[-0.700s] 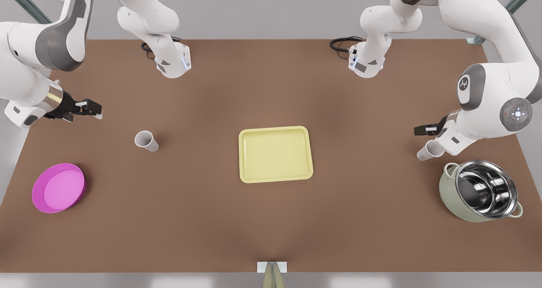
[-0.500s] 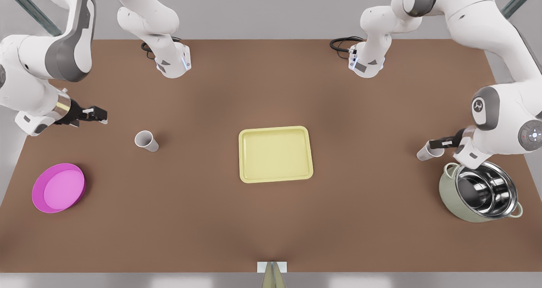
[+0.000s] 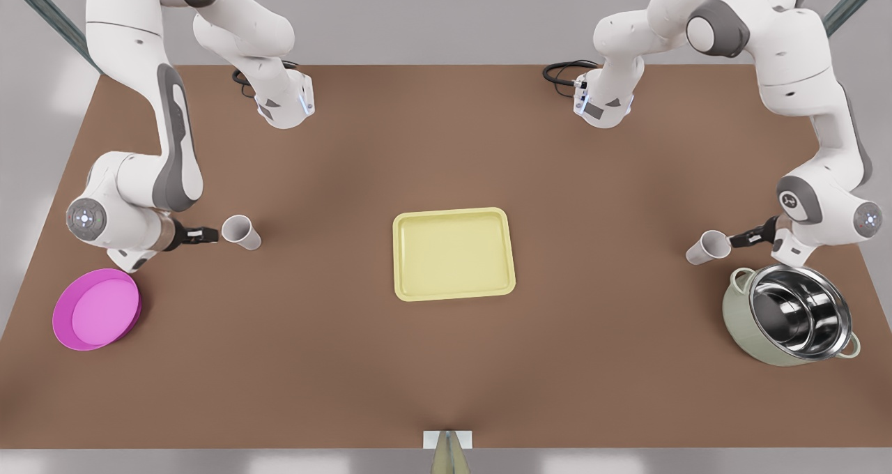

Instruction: Use both arms to respectively pick up the white IKEA cups from the middle-left and middle-right positions, then place the white IKEA cups onto the middle-middle tray, ensuring that the cups remain upright and do not tip over

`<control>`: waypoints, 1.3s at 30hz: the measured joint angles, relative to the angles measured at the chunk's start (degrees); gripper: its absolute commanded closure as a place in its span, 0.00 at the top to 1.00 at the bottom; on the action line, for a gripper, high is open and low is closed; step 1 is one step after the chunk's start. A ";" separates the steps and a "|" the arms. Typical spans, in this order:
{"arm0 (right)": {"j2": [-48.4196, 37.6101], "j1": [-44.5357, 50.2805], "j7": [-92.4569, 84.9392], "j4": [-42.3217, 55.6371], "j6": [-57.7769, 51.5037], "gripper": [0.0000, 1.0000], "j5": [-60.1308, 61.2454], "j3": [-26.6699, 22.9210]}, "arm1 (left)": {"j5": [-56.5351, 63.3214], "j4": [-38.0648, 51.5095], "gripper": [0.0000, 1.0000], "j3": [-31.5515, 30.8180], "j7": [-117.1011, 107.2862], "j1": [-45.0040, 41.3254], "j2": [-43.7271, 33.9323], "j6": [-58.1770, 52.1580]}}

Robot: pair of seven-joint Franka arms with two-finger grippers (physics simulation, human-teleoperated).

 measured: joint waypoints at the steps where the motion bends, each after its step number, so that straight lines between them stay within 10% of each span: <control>1: -0.14 -0.10 0.03 -1.11 1.06 1.00 0.03 0.02 | -1.20 -0.35 1.00 0.00 0.58 0.02 0.05 0.75; 11: -4.68 -0.99 0.28 -17.89 14.93 1.00 0.15 0.00 | -4.80 -1.97 1.00 -0.07 4.98 -0.53 2.28 4.29; 13: -4.63 -1.60 0.32 -19.37 16.98 1.00 0.16 -0.02 | -4.80 -2.13 0.48 -0.08 5.55 -0.81 2.51 4.37; 14: -4.50 -1.73 0.34 -20.00 17.87 1.00 0.16 -0.02 | -4.77 -2.12 0.39 -0.08 5.77 -0.87 2.45 4.10; 29: -0.80 -2.90 0.57 -24.73 25.59 0.98 0.15 -0.01 | -4.44 0.49 0.21 -0.91 4.07 -14.01 -6.49 -3.78; 32: -0.30 -2.83 0.44 -24.84 26.43 0.55 0.28 -0.01 | -4.30 4.97 0.21 -2.03 1.78 -21.15 -6.42 -6.20; 39: 0.48 -2.20 -0.05 -24.11 27.30 0.21 0.48 0.38 | -6.78 10.98 0.21 -11.88 -11.26 -36.15 -0.87 -6.76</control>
